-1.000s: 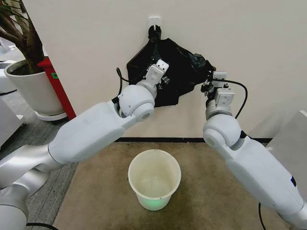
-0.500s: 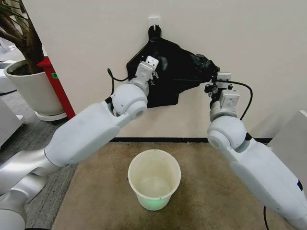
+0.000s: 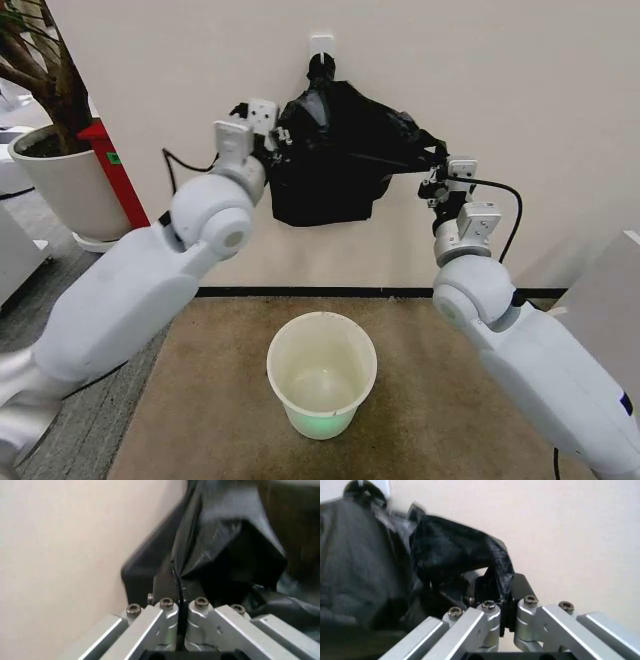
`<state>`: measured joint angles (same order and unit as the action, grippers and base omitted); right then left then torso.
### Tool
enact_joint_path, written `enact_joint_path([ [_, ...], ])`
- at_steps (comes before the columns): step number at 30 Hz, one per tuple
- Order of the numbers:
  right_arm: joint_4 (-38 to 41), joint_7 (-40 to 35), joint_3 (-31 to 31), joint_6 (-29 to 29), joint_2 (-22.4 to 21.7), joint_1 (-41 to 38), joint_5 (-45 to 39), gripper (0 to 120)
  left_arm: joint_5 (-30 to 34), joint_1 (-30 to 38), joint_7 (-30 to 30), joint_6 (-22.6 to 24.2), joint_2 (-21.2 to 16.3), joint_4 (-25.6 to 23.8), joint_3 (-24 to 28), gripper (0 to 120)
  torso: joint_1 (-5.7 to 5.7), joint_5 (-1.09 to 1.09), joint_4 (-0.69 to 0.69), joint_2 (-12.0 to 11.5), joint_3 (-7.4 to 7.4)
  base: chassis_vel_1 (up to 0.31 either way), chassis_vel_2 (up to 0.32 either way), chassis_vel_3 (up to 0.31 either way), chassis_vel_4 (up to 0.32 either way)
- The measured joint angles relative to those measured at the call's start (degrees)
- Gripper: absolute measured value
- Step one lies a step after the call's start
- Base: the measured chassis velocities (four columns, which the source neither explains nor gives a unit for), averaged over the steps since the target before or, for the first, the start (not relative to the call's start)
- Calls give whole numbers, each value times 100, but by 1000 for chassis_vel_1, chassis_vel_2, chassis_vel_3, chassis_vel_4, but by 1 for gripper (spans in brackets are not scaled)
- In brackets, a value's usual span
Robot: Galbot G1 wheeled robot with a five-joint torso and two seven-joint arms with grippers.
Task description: Place the garbage bag over the trash bin.
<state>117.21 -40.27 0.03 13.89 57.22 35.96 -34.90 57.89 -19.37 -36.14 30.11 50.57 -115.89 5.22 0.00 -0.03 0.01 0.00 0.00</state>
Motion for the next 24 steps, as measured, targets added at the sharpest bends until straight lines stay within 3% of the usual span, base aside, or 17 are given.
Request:
enact_joint_path([
  [4,42,-37,-27,-3,55,232,-31,0,-8,-884,135,-37,-218,-219,-430,0,0,-2,1,0,0,0,0,0,0],
  [11,638,151,465,-29,185,1861,114,0,-468,-2643,563,-340,-545,-943,-1099,0,0,4,-1,-1,-2,0,0,0,0],
  [14,897,184,572,-31,112,1996,-4,0,-434,-2759,618,-441,-594,-1128,-1133,0,0,3,0,-1,-2,0,0,0,0],
  [19,2119,536,1207,0,-440,2655,-809,0,-199,-3087,1064,-982,-999,-1877,-1208,0,0,3,-1,0,-2,0,0,0,0],
  [24,2618,684,1715,-31,-855,3274,-1235,0,22,-3512,1207,-1142,-1261,-2410,-1302,0,-1,2,-4,0,-2,0,0,0,0],
])
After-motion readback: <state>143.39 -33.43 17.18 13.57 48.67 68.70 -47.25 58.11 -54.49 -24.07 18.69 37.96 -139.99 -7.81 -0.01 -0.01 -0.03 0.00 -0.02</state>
